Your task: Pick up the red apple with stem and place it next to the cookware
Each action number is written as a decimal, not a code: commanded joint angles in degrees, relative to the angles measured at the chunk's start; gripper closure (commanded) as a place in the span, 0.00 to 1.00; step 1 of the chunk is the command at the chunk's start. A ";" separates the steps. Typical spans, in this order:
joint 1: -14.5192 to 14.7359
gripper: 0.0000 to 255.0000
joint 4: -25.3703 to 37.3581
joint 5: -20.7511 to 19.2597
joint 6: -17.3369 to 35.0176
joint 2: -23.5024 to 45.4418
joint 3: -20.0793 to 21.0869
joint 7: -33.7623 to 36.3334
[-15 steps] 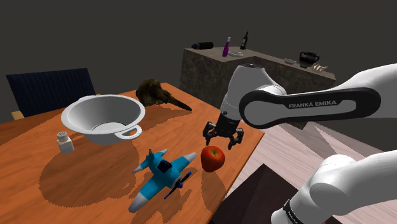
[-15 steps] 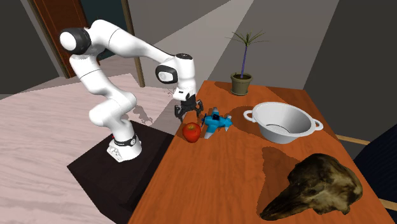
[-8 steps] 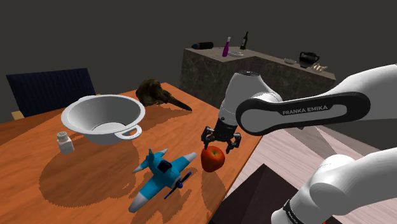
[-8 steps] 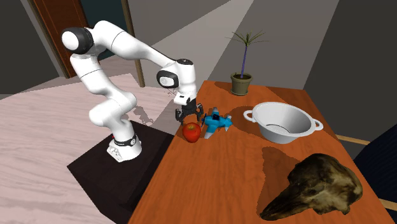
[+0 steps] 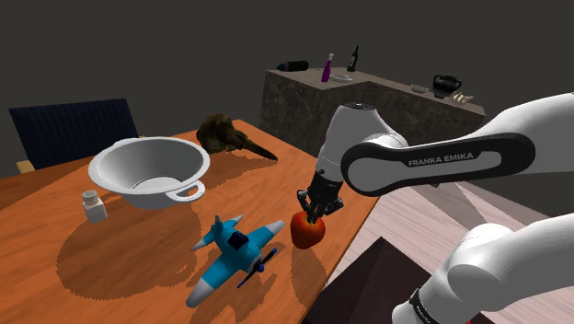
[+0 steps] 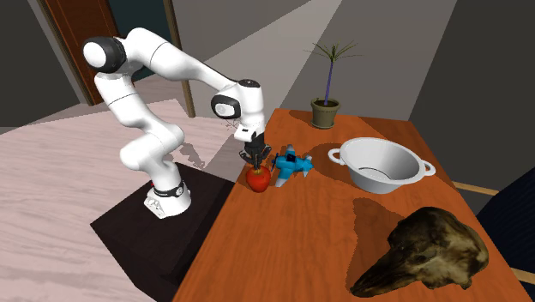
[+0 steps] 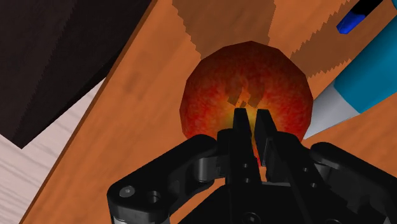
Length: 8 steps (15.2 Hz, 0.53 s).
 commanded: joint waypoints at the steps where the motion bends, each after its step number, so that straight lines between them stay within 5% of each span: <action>1: 0.00 1.00 0.00 0.00 0.00 0.00 0.00 0.00; 8: 0.02 1.00 0.98 -0.14 -1.83 -0.86 -0.41 -0.03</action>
